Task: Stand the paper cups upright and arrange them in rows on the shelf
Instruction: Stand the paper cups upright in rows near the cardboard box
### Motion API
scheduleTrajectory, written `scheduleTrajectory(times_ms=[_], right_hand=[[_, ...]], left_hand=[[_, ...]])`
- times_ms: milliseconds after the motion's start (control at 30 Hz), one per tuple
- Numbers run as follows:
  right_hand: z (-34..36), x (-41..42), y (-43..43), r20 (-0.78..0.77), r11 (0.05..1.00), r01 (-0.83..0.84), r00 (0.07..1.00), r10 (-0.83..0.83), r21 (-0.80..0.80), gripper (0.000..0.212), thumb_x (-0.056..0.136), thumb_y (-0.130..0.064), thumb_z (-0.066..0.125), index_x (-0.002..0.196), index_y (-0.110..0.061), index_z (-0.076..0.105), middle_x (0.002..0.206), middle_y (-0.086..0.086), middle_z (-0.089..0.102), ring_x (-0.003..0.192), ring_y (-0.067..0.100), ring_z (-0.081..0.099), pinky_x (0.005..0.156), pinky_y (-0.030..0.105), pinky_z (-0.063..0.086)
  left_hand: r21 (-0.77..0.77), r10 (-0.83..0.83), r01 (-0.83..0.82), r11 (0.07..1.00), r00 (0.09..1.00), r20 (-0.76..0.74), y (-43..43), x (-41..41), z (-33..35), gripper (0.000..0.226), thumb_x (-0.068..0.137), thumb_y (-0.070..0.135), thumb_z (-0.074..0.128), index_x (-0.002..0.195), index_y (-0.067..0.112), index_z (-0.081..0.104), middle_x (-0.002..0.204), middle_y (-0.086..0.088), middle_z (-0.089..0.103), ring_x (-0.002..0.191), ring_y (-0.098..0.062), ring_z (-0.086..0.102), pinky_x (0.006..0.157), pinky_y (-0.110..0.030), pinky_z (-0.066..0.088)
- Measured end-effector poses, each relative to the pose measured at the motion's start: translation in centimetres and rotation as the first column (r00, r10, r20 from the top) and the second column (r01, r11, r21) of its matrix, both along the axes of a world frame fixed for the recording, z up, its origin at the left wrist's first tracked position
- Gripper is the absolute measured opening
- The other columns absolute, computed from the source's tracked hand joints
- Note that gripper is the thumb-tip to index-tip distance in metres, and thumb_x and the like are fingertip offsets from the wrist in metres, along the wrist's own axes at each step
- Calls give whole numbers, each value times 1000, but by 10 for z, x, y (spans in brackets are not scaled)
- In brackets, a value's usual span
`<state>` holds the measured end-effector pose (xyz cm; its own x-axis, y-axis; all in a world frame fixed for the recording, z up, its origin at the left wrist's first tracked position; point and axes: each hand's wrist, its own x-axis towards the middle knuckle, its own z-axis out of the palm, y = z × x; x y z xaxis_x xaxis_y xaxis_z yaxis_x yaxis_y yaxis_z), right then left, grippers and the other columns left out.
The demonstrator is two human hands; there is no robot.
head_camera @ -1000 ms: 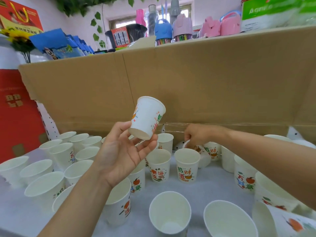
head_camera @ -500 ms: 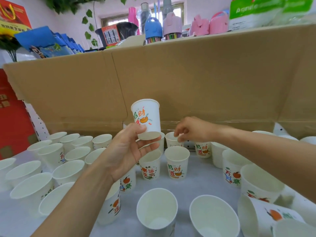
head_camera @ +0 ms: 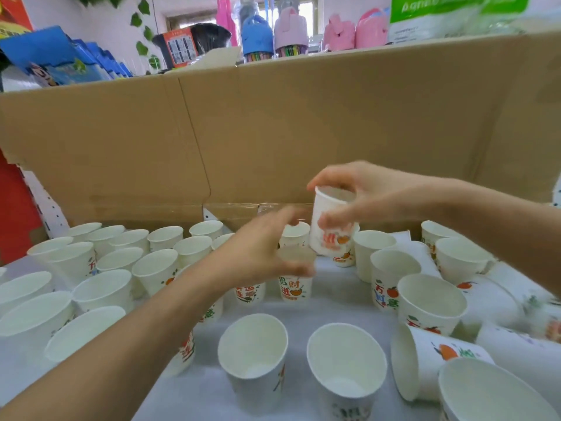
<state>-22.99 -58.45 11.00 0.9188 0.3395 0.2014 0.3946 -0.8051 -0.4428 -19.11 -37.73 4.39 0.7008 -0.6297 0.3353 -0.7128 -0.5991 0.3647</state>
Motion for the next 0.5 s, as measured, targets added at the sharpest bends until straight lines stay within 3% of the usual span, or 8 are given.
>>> scheduleTrajectory(times_ms=[67, 133, 233, 400, 500], right_hand=[[-15, -5, -1, -64, 978, -17, 998, 4, -208, 61, 76, -43, 74, 130, -38, 46, 122, -23, 47, 113, 1, 49, 91, 22, 42], [-33, -7, 5, -127, 944, -58, 992, 17, -326, 64, 73, -44, 75, 128, -39, 44, 122, -19, 50, 109, 7, 52, 91, 29, 48], [-55, -7, 19, -147, 915, -86, 989, 30, -393, 69, 71, -47, 77, 128, -38, 40, 119, -16, 50, 103, 9, 51, 81, 27, 48], [-60, -11, 16, -168, 919, -126, 984, 67, -375, 85, 71, -54, 77, 142, -37, 34, 139, -15, 42, 124, 9, 41, 102, 29, 39], [-40, -25, -6, -130, 960, -109, 988, 77, -257, 75, 77, -59, 68, 142, -39, 36, 138, -20, 44, 123, 0, 42, 104, 28, 38]], left_hand=[[282, 63, -105, 954, 986, 151, 5, 12, -10, 86, 68, 53, 79, 142, 35, 38, 139, 11, 50, 127, -11, 43, 102, -29, 35], [362, 73, -140, 922, 978, 194, 5, 22, -17, 79, 69, 53, 78, 139, 37, 44, 135, 9, 54, 123, -14, 45, 99, -30, 33], [376, 108, -186, 908, 970, 218, 4, 33, -21, 70, 73, 52, 74, 136, 37, 48, 135, 9, 54, 125, -16, 44, 103, -33, 30], [332, 111, -176, 927, 973, 204, 5, 21, -15, 65, 79, 48, 72, 138, 32, 48, 141, 8, 51, 129, -16, 42, 106, -32, 32], [194, 121, -163, 967, 970, 212, 6, -13, -4, 55, 89, 49, 59, 139, 32, 46, 142, 12, 47, 131, -10, 36, 106, -28, 28]])
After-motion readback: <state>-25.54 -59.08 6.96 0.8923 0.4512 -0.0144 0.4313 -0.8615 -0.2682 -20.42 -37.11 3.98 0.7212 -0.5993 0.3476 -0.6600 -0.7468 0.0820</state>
